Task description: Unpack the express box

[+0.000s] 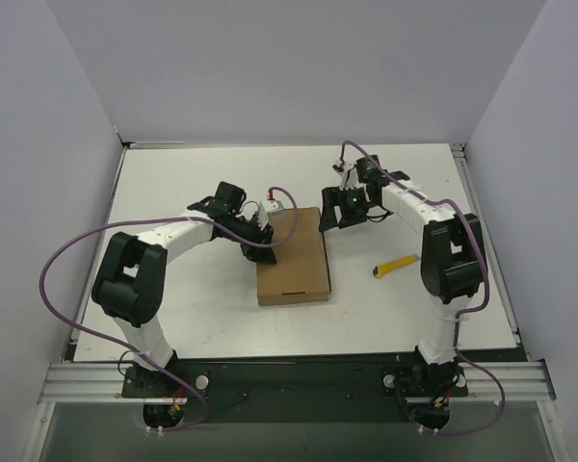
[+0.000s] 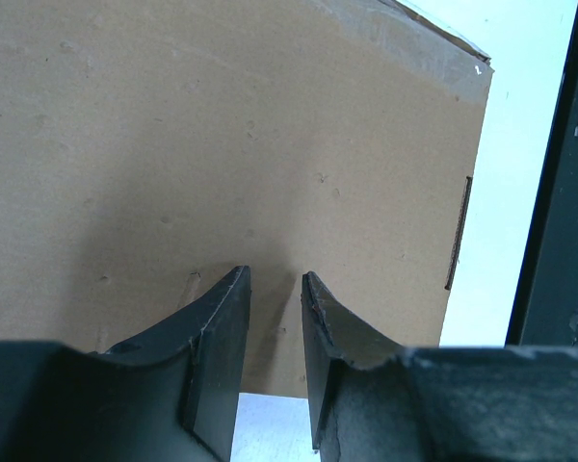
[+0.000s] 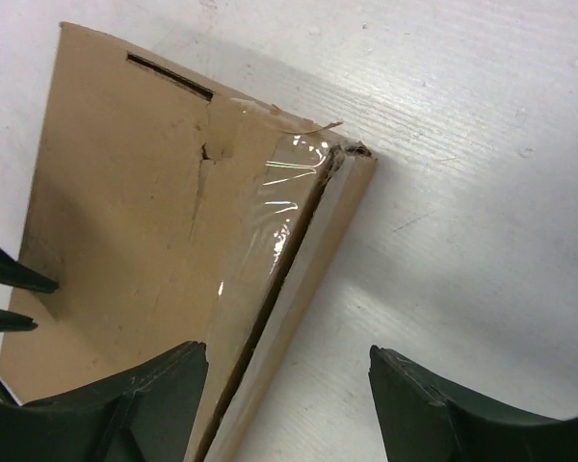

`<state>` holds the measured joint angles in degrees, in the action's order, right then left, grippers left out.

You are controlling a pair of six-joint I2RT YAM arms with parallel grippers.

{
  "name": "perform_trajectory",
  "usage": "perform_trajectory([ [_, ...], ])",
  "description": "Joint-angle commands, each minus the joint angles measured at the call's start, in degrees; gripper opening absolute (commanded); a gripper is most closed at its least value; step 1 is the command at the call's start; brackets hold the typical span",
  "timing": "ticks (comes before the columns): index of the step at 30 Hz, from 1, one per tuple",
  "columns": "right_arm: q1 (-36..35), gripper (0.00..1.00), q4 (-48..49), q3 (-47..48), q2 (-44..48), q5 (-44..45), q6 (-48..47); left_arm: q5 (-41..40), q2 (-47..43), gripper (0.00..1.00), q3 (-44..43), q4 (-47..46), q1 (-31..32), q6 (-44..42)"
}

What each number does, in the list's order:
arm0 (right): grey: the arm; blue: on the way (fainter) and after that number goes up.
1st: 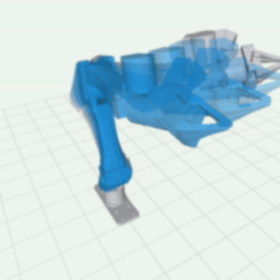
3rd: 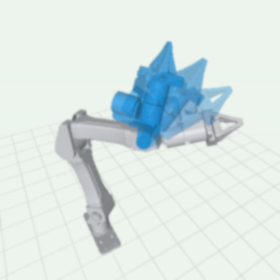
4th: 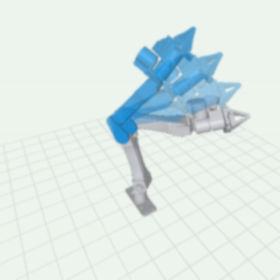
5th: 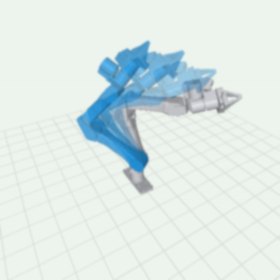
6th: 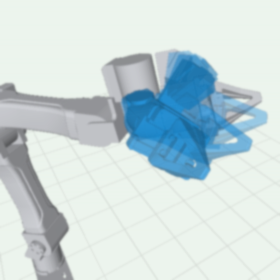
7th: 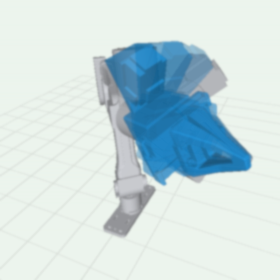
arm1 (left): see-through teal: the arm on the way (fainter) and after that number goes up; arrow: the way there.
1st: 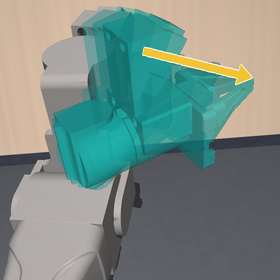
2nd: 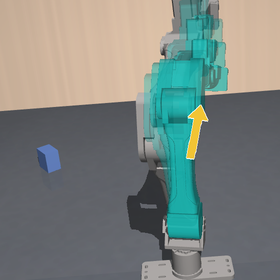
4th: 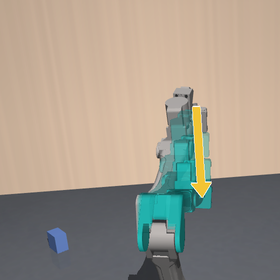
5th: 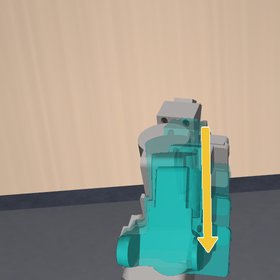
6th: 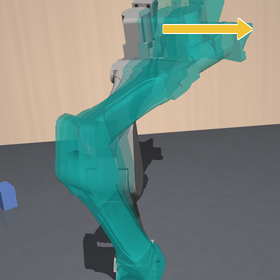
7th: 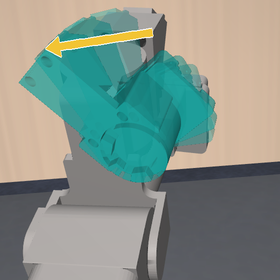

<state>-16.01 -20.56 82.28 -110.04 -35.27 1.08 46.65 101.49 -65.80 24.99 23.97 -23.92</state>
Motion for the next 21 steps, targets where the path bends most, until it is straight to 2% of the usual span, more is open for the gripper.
perform_trajectory([
  [1, -1.30, 0.69, -0.80, 2.62, -2.46, 3.79, -2.12, -3.06, 1.95, 0.39, -1.26, 2.87, 0.47, -2.45],
  [21, 1.16, 0.68, -1.50, -1.86, -3.60, 9.95, -7.50, -4.20, 2.22, 0.39, -1.17, 3.92, 0.64, -3.94],
])
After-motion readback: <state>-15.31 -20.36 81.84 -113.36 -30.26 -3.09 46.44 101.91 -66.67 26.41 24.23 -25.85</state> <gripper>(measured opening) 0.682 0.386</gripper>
